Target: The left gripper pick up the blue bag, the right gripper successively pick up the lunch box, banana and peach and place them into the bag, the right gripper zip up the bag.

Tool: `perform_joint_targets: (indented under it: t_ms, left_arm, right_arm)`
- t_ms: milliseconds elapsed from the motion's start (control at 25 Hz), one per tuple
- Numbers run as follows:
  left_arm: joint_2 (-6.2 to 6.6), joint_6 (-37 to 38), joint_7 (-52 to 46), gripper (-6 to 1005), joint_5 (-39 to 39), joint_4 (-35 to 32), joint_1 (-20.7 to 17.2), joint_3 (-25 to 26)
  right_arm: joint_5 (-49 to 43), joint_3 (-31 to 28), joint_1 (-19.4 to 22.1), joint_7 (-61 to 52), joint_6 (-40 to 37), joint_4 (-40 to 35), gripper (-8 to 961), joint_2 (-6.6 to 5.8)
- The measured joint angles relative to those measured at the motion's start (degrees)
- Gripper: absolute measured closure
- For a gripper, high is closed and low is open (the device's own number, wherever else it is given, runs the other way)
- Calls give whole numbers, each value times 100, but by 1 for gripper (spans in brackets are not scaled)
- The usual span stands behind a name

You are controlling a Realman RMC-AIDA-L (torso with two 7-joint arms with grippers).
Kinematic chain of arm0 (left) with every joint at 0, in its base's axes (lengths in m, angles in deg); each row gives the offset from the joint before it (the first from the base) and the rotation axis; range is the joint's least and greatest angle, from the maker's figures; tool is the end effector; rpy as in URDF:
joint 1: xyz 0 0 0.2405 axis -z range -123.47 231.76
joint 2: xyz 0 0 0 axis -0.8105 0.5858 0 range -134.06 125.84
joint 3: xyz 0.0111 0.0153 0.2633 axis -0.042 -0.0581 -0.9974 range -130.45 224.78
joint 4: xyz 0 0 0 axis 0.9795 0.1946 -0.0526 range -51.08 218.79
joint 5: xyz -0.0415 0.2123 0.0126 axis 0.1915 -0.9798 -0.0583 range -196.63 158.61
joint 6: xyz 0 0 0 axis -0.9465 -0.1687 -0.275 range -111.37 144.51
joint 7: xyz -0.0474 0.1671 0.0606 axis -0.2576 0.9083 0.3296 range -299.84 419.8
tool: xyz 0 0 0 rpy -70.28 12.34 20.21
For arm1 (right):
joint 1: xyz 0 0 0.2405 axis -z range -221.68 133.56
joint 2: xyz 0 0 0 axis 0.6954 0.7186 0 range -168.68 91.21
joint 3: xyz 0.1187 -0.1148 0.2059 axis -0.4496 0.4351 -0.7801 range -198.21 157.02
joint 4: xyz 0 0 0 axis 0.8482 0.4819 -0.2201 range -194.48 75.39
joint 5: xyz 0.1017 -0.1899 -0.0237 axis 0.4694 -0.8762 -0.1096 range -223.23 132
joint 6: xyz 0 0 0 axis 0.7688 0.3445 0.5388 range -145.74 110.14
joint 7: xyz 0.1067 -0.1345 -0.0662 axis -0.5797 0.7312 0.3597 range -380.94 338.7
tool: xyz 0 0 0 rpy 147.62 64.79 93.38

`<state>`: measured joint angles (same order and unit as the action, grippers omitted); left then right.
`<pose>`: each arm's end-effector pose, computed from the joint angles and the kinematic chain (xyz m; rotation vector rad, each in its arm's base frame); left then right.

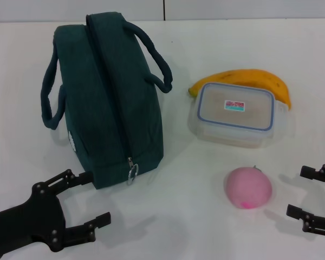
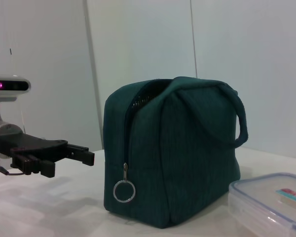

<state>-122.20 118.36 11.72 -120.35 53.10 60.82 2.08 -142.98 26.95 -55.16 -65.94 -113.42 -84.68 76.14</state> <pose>-0.3242 0.2070 -0.0370 -2.5933 -0.4055 -0.8957 0.3338 0.2379 -0.0332 -2.5676 0.3565 0.8043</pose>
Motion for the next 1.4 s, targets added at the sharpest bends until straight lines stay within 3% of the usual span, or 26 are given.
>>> perform_joint_targets:
  t_ms: [680, 800, 960, 1240, 1400]
  left_arm:
    - [41, 176, -360, 108, 23, -3, -12, 98]
    - [134, 519, -1344, 107, 47, -132, 55, 520]
    - [289, 653, -3481, 107, 22, -606, 294, 1061]
    - [677, 541, -6091, 109, -77, -1555, 925, 1164]
    - [749, 355, -7523, 109, -449, -2579, 1274, 1165]
  right_arm:
    - [14, 0, 2, -9, -3, 0, 106, 0]
    - [19, 0, 2, -10, -26, 0, 107, 0]
    - [19, 0, -14, -29, -55, 0, 109, 0]
    - [20, 0, -32, -40, -68, 0, 113, 8]
    - [19, 0, -33, -45, -91, 13, 115, 14]
